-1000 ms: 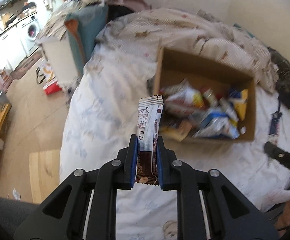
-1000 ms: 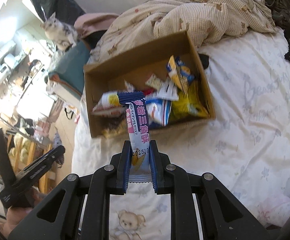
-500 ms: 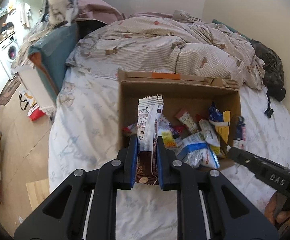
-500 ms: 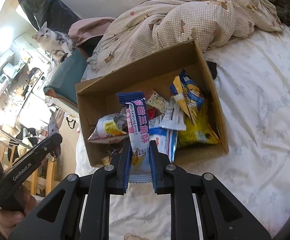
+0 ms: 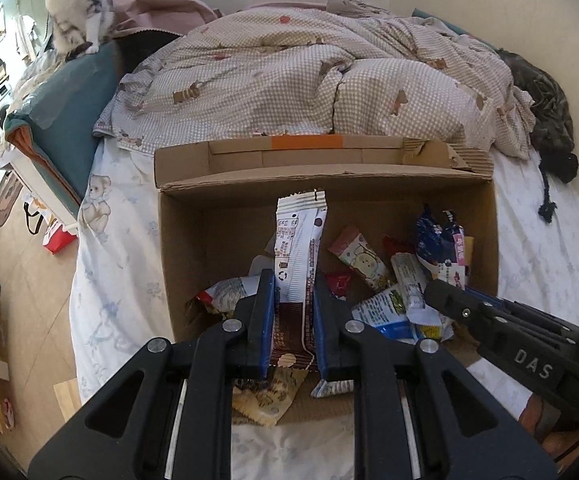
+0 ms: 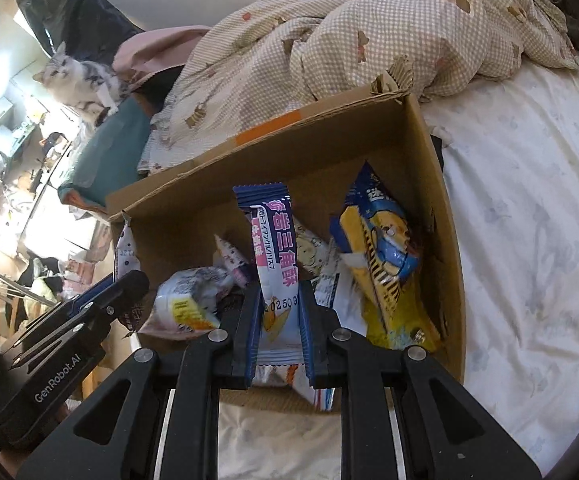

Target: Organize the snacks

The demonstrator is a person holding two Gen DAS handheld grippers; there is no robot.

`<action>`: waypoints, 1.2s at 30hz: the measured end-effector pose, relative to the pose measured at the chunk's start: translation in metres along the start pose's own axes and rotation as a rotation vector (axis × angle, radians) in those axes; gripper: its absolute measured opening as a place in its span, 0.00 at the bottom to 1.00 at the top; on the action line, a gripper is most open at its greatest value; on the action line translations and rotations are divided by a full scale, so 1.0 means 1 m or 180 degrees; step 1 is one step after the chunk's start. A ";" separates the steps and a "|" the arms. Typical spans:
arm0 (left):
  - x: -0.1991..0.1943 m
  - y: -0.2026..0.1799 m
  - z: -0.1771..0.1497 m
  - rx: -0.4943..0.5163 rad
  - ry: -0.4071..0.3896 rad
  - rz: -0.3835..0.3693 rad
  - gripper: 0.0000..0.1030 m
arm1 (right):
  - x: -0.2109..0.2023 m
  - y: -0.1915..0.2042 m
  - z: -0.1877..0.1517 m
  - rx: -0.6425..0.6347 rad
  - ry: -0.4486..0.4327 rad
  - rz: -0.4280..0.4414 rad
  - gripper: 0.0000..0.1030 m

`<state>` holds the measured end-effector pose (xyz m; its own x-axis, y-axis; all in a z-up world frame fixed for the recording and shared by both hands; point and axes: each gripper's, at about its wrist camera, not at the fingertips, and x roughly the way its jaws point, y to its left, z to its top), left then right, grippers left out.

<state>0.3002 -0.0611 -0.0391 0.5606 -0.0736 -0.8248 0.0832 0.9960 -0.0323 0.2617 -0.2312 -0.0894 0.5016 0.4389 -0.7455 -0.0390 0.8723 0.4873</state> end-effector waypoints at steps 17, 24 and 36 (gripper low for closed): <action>0.008 0.008 -0.001 -0.0096 0.0059 0.0136 0.62 | -0.004 -0.007 0.005 0.0219 -0.0099 0.0129 0.22; -0.019 0.017 0.003 -0.0125 -0.0231 0.0230 0.89 | -0.018 -0.003 0.006 0.0165 -0.0307 0.0088 0.74; -0.073 0.048 -0.014 -0.0388 -0.0542 0.0236 0.99 | -0.074 0.016 -0.005 -0.0145 -0.0725 -0.0081 0.98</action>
<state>0.2519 -0.0073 0.0116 0.6934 0.0027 -0.7206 -0.0577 0.9970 -0.0517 0.2199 -0.2487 -0.0292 0.6849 0.3612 -0.6328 -0.0602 0.8936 0.4449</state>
